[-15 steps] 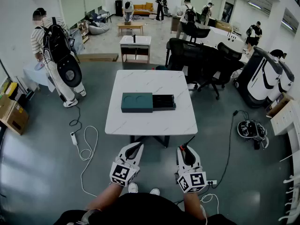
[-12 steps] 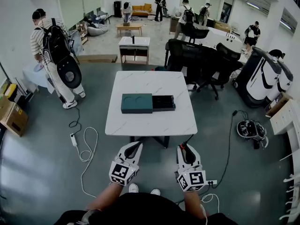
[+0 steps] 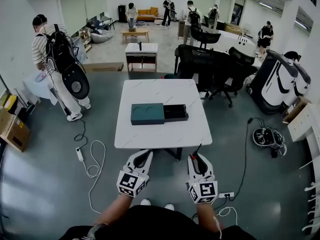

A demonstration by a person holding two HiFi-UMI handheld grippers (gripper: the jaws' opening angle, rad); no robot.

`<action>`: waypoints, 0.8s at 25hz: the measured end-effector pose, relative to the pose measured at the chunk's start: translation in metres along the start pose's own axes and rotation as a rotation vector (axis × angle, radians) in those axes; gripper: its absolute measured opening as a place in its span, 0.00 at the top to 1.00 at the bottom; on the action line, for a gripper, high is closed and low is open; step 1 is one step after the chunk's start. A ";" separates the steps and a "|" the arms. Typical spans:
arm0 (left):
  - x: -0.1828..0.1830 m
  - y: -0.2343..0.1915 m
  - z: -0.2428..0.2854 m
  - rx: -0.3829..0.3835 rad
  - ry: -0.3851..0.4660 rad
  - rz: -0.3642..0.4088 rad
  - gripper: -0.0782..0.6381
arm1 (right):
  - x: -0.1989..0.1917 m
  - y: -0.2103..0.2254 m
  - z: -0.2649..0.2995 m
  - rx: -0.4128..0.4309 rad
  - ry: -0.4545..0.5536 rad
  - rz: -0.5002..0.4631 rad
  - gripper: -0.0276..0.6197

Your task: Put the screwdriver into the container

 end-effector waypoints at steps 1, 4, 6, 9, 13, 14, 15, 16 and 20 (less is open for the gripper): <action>-0.002 -0.001 -0.001 -0.002 -0.001 -0.001 0.89 | -0.001 -0.001 0.001 -0.002 0.000 -0.003 0.79; -0.006 -0.004 -0.002 -0.006 0.002 -0.004 0.89 | -0.002 -0.005 0.005 -0.005 0.001 -0.013 0.79; -0.007 -0.007 -0.003 -0.008 0.005 -0.006 0.89 | -0.001 -0.009 0.009 -0.007 0.003 -0.018 0.79; -0.011 -0.015 -0.005 -0.015 0.008 -0.008 0.89 | 0.002 -0.015 0.015 0.002 0.030 -0.008 0.79; -0.016 -0.022 -0.005 -0.032 0.011 -0.012 0.89 | 0.006 -0.026 0.022 0.015 0.064 -0.011 0.79; -0.017 -0.025 -0.006 -0.035 0.013 -0.012 0.89 | 0.006 -0.029 0.025 0.014 0.065 -0.013 0.79; -0.018 -0.027 -0.007 -0.038 0.016 -0.012 0.89 | 0.006 -0.032 0.027 0.014 0.065 -0.013 0.79; -0.019 -0.030 -0.007 -0.041 0.019 -0.011 0.89 | 0.005 -0.035 0.030 0.013 0.066 -0.014 0.79; -0.021 -0.039 -0.013 -0.054 0.032 -0.011 0.89 | 0.003 -0.048 0.037 0.006 0.066 -0.021 0.79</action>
Point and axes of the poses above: the fingertips, and each gripper's own axes: z forward along the fingers, y to its right, x out of its top, the point moved 7 cm from there along -z, backward along the fingers, and after that the axes turned 15 degrees about z, right-handed, at the moved point
